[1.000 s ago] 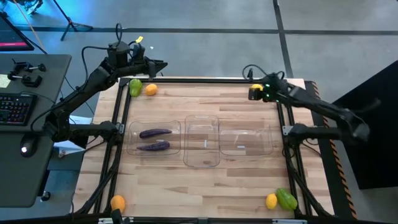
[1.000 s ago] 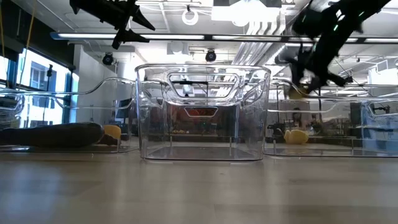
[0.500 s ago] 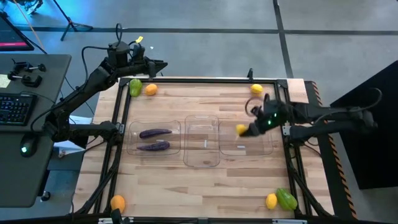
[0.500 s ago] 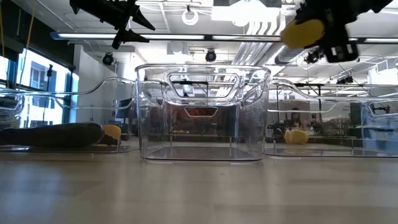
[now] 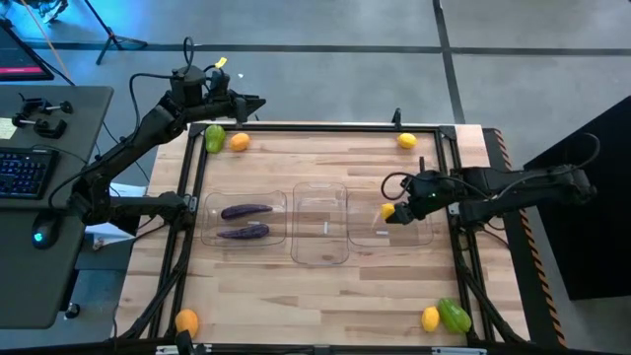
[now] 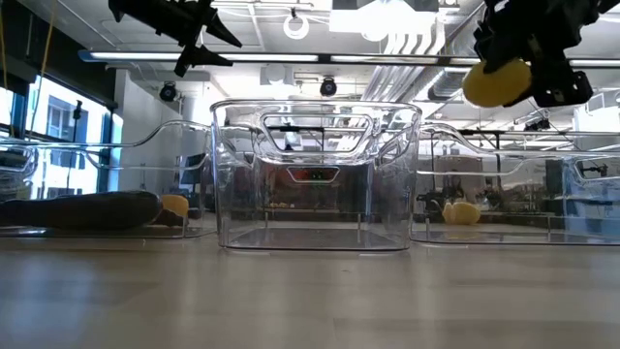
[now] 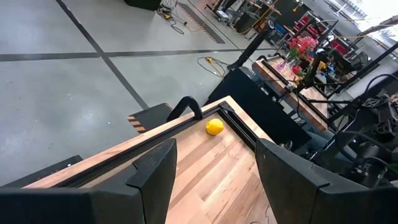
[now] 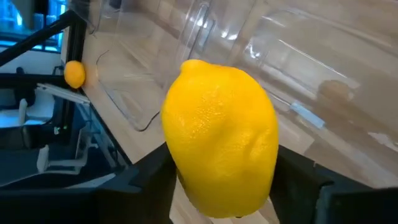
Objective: Sort produce into baskets
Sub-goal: Put the lemon into the right transparent bin
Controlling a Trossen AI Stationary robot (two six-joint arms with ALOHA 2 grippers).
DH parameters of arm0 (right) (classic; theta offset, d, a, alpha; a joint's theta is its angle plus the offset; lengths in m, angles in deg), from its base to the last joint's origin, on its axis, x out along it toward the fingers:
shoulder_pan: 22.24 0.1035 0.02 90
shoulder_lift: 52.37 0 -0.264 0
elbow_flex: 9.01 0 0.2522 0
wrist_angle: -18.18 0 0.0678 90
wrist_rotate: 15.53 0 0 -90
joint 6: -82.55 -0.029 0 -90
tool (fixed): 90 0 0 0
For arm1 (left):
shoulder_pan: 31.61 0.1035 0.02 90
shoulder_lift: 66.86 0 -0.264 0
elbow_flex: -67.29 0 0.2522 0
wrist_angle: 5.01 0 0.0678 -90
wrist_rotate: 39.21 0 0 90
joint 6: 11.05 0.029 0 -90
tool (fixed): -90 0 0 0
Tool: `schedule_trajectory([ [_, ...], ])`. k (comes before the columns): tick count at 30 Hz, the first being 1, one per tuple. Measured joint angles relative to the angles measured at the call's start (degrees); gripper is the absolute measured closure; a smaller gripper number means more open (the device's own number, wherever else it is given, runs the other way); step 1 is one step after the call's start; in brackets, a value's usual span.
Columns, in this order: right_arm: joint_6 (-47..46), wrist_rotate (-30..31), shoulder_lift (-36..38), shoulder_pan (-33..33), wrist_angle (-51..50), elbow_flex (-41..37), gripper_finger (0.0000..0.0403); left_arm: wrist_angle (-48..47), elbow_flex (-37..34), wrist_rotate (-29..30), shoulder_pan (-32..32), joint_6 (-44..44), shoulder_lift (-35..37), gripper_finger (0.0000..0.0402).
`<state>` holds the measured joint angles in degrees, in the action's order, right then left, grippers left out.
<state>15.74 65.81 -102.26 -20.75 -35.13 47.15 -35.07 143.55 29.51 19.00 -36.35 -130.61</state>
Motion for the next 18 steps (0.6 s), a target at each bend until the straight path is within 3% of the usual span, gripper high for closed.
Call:
schedule_trajectory([
  [9,0.67,-2.62,0.02,-0.76,3.28,0.00,0.0074,0.04,0.00,0.13,0.00,1.92,0.00,0.0195],
  [18,-8.77,-1.45,0.02,2.27,8.83,0.00,0.0057,0.11,0.00,0.43,0.00,3.34,0.00,0.0195],
])
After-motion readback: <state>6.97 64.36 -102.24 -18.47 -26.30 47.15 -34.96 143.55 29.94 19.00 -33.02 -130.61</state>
